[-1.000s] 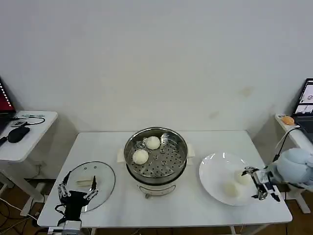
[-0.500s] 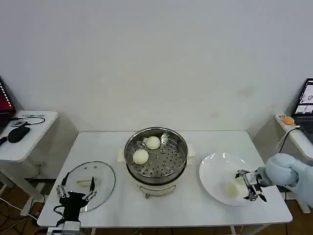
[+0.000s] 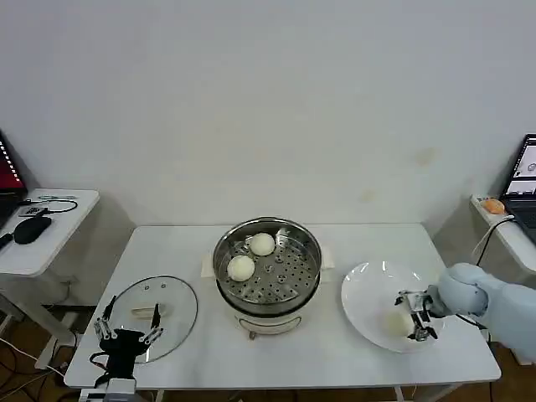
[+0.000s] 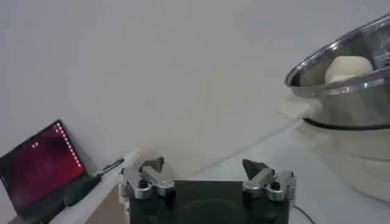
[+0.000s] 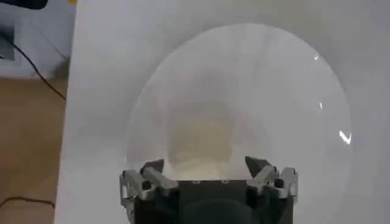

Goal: Take steamed baozi put them in steamer then cover it.

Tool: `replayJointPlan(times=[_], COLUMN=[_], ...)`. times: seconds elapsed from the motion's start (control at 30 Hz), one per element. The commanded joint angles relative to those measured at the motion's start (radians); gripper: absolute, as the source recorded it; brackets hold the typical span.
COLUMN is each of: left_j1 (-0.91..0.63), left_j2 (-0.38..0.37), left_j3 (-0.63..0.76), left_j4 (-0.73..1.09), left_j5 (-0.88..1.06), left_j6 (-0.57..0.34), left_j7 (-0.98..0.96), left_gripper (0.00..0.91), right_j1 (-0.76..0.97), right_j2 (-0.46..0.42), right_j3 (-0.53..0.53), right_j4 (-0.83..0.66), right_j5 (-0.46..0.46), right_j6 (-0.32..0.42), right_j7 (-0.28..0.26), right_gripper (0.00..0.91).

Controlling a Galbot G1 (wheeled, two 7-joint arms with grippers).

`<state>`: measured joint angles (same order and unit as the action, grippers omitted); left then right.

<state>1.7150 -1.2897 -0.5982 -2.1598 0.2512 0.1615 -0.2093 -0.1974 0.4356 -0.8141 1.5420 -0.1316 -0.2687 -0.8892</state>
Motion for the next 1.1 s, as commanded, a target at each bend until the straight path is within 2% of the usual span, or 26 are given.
replayJointPlan(times=[0.03, 0.13, 0.17, 0.27, 0.53, 0.77, 0.93, 1.1], left_j1=[0.0, 0.0, 0.0, 0.001, 0.003, 0.001, 0.001, 0.006], left_j2=[0.002, 0.001, 0.0, -0.002, -0.002, 0.003, 0.005, 0.012], left_j3=[-0.002, -0.002, -0.002, 0.001, -0.001, 0.002, 0.0, -0.015], left_j4=[-0.002, -0.004, -0.004, -0.004, -0.012, -0.01, -0.004, -0.009], left_j5=[0.0, 0.0, 0.0, 0.002, 0.001, -0.001, -0.006, -0.021], left_j6=[0.0, 0.0, 0.0, -0.001, 0.0, -0.002, -0.004, -0.004], left_j7=[0.0, -0.001, -0.001, -0.001, -0.002, -0.002, -0.003, -0.003], left_gripper=[0.907, 0.907, 0.907, 0.907, 0.907, 0.907, 0.907, 0.907], right_j1=[-0.015, -0.014, -0.012, -0.005, 0.067, 0.332, 0.594, 0.836], right_j2=[0.034, 0.037, 0.037, 0.035, -0.002, -0.033, 0.005, 0.099], right_j3=[0.004, 0.002, 0.002, 0.002, -0.009, -0.059, -0.197, -0.35], right_j4=[-0.042, -0.042, -0.042, -0.039, -0.008, 0.006, -0.008, -0.044], right_j5=[0.005, 0.008, 0.008, 0.014, 0.038, 0.124, 0.203, 0.254], right_j6=[-0.008, -0.012, -0.012, -0.017, -0.015, -0.007, -0.007, -0.002], right_j7=[-0.003, -0.006, -0.006, -0.008, -0.022, -0.047, -0.046, -0.038], right_gripper=[0.725, 0.635, 0.554, 0.514, 0.524, 0.534, 0.534, 0.534])
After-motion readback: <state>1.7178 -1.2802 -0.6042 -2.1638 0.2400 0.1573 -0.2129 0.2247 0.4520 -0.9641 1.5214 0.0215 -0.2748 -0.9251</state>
